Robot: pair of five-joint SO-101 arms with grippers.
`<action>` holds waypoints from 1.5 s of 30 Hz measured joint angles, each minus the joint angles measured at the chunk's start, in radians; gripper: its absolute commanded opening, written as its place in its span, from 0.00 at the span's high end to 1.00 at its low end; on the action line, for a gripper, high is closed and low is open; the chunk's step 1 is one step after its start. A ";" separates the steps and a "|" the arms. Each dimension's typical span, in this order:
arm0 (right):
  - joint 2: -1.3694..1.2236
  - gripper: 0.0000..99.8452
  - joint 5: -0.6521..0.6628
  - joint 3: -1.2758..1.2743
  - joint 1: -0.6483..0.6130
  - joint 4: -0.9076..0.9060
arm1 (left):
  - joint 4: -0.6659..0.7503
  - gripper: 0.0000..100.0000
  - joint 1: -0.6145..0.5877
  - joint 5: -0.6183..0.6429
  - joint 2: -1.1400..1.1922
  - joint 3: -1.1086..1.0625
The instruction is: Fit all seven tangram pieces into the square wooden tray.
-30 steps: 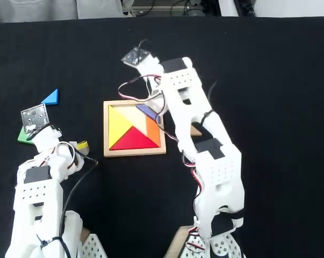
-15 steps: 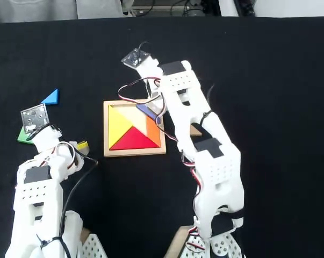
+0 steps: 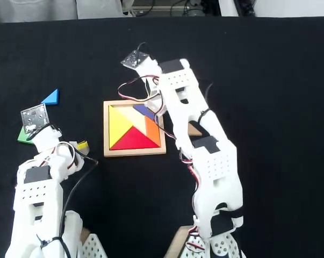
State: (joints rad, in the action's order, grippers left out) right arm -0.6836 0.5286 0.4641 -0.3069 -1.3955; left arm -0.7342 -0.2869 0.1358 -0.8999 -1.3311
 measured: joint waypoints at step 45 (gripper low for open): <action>0.502 0.99 -0.288 -0.836 0.109 0.374 | 0.074 0.73 0.000 0.000 0.000 -0.044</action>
State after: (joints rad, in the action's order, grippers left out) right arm -0.1818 0.2401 -0.3721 -0.1979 -1.0211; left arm -0.6605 -0.2869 0.1358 -0.8999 -1.3755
